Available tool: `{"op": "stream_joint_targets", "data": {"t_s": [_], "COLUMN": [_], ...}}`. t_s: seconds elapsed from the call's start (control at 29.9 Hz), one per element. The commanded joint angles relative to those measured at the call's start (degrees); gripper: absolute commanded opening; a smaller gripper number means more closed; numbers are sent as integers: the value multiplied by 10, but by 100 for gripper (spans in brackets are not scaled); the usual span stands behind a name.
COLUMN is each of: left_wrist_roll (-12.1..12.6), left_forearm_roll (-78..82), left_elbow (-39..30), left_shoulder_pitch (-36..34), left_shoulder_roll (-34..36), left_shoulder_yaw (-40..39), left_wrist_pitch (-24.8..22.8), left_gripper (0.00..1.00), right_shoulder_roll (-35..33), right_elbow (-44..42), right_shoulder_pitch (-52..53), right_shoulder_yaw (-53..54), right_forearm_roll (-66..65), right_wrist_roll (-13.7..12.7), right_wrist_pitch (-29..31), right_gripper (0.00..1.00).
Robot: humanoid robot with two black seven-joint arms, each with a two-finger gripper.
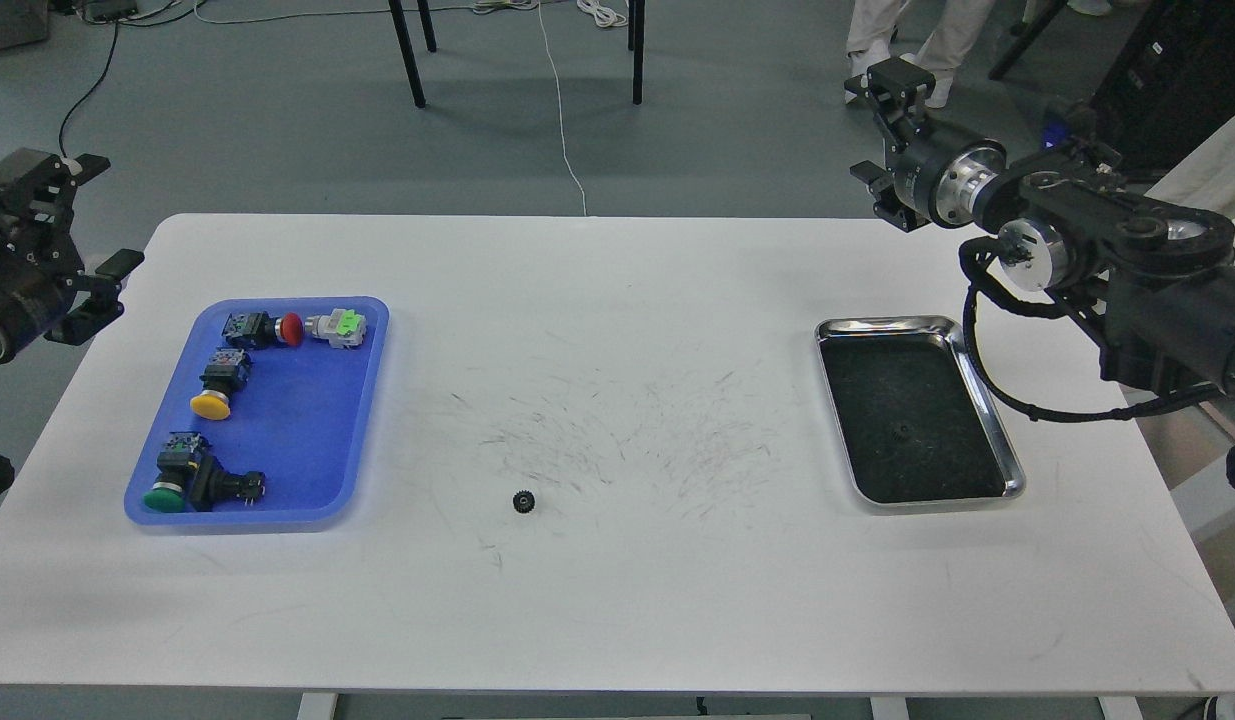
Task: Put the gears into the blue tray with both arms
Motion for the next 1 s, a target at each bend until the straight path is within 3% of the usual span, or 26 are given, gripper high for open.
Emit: {"op": "stream_joint_targets", "data": {"t_s": [0.0, 0.27, 0.5, 0.7, 0.8, 0.9, 0.97], "left_wrist_roll": [2, 12, 14, 22, 25, 22, 22], "left_forearm_roll": [35, 82, 143, 205, 212, 204, 182], "left_elbow": [-25, -89, -127, -181, -184, -176, -131], "left_shoulder_pitch": [-3, -54, -72, -92, -95, -91, -91], "left_shoulder_roll": [12, 54, 40, 76, 74, 68, 34], "left_shoulder_yaw": [1, 2, 34, 41, 62, 65, 64], "left_wrist_pitch": [12, 39, 51, 42, 55, 101, 108], "left_gripper": [99, 99, 99, 99, 99, 99, 99], "right_shoulder_roll": [-3, -1, 1, 1, 0, 1, 1], "right_elbow": [-1, -1, 1, 1, 0, 1, 1], "right_shoulder_pitch": [-35, -53, -52, -53, -54, -62, -66], "right_shoulder_yaw": [62, 75, 75, 72, 72, 75, 76], "right_forearm_roll": [-3, -4, -5, -5, -5, -5, -5], "right_wrist_roll": [21, 37, 36, 37, 37, 37, 38], "right_wrist_pitch": [11, 13, 9, 7, 6, 3, 0], "right_gripper": [96, 96, 96, 96, 96, 96, 96]}}
